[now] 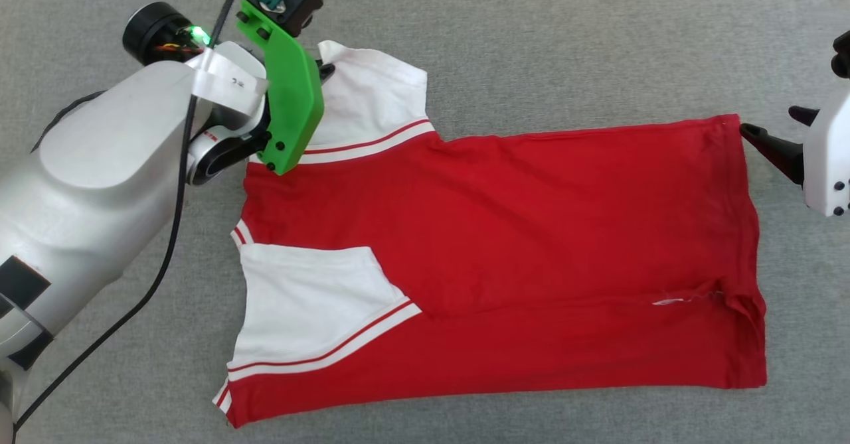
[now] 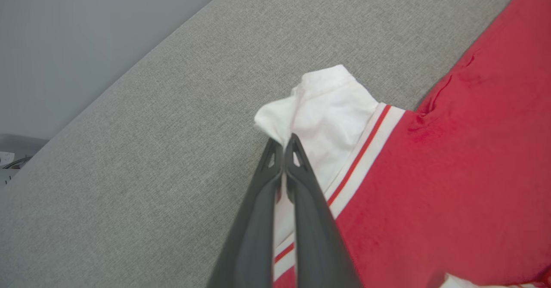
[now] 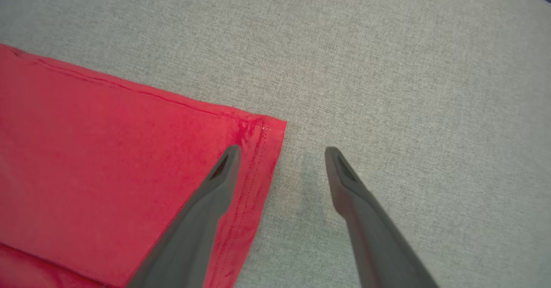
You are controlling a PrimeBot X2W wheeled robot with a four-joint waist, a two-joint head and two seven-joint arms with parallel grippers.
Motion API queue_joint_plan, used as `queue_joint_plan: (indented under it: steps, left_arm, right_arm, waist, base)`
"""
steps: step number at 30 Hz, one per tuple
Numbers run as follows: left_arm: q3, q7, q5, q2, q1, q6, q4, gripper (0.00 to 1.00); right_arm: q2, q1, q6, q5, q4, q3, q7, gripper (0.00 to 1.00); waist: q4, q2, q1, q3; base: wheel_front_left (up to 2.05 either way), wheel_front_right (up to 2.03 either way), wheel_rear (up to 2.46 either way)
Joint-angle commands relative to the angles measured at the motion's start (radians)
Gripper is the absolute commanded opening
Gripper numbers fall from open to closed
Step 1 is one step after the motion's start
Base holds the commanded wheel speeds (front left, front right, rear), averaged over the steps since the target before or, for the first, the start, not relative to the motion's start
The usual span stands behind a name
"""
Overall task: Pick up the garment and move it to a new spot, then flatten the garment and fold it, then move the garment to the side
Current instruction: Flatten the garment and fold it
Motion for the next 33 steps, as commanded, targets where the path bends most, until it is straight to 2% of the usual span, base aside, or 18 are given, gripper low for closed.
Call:
queue_joint_plan:
  steps: [1,10,13,16,18,19,20,27,33]
  left_arm:
    - [-0.001,-0.010,0.010,-0.007,-0.013,-0.003,-0.007,0.00]
    - [-0.002,-0.037,0.028,-0.016,-0.057,-0.003,-0.033,0.00]
    - [-0.002,-0.048,0.029,-0.017,-0.064,-0.003,-0.031,0.00]
    - [-0.003,-0.059,0.028,-0.018,-0.062,-0.003,-0.025,0.00]
    - [-0.003,-0.068,0.024,-0.016,-0.058,-0.003,-0.018,0.00]
    - [-0.003,-0.071,0.023,-0.013,-0.055,-0.003,-0.016,0.00]
    - [-0.003,-0.076,0.023,-0.010,-0.052,-0.003,-0.013,0.00]
    - [-0.003,-0.119,0.014,0.005,-0.016,-0.003,0.002,0.00]
    - [-0.004,-0.162,-0.009,0.051,0.055,-0.003,-0.017,0.00]
  right_arm:
    - [0.004,-0.023,-0.001,0.016,0.018,0.014,0.021,1.00]
    - [0.042,-0.089,-0.001,0.000,0.140,0.104,0.050,1.00]
    - [0.048,-0.084,-0.001,-0.011,0.178,0.165,0.065,1.00]
    - [0.052,-0.062,-0.001,0.024,0.206,0.214,0.096,1.00]
    - [0.048,-0.058,-0.001,0.038,0.202,0.239,0.076,1.00]
    - [0.047,-0.059,-0.001,0.045,0.202,0.243,0.058,0.31]
    - [0.045,-0.062,-0.001,0.051,0.205,0.246,0.034,0.00]
    - [0.032,-0.082,-0.001,0.065,0.232,0.249,-0.128,0.00]
    - [0.019,-0.046,-0.001,0.085,0.215,0.271,-0.239,0.00]
  waist:
    - [0.022,-0.0001,0.0000,0.020]
    - [0.065,-0.0001,0.0000,0.080]
    - [0.073,-0.0001,0.0000,0.095]
    - [0.076,-0.0001,0.0000,0.099]
    - [0.074,-0.0001,0.0000,0.096]
    - [0.072,-0.0001,0.0000,0.093]
    - [0.070,-0.0001,0.0000,0.089]
    - [0.057,-0.0001,0.0000,0.015]
    - [0.042,-0.0001,0.0000,-0.080]
  base:
    - [0.00,0.00,0.00]
    - [0.00,0.00,0.00]
    - [0.00,0.00,0.00]
    - [0.00,0.00,0.00]
    - [0.00,0.00,0.00]
    - [0.00,0.00,0.00]
    - [0.00,0.00,0.00]
    - [0.00,0.00,0.00]
    - [0.00,0.00,0.00]
